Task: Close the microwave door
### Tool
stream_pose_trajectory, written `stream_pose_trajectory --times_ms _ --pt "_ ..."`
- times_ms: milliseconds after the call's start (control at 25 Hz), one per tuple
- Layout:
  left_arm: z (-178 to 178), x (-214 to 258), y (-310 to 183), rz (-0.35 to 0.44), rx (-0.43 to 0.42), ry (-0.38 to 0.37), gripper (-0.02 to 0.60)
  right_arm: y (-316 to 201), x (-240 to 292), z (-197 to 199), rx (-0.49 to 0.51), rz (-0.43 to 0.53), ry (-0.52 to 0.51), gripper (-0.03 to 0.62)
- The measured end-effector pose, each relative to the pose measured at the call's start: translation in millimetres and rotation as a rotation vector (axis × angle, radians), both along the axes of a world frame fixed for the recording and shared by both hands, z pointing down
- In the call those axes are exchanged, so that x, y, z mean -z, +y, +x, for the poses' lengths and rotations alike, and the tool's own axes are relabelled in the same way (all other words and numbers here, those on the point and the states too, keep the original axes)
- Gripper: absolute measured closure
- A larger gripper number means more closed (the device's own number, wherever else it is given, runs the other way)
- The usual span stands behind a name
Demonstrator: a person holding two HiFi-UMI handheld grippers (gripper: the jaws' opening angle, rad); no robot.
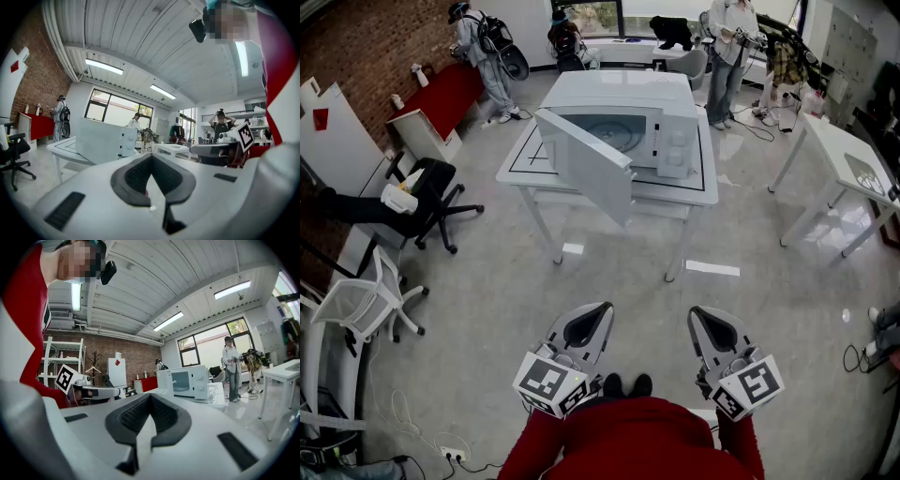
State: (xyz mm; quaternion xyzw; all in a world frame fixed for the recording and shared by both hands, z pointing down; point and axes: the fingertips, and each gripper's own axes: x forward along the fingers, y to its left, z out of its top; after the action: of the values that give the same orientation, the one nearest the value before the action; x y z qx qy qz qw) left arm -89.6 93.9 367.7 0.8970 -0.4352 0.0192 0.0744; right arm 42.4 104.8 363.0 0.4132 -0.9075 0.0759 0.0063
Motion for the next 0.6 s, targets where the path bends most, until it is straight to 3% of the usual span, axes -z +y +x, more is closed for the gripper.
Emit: stream_pose_trajectory --times_ms 600 --pt "-3.2 -4.2 1.5 -0.002 0.013 -0.02 0.572 -1.5 -1.7 1.2 -0.002 0.0 -0.011 0.58"
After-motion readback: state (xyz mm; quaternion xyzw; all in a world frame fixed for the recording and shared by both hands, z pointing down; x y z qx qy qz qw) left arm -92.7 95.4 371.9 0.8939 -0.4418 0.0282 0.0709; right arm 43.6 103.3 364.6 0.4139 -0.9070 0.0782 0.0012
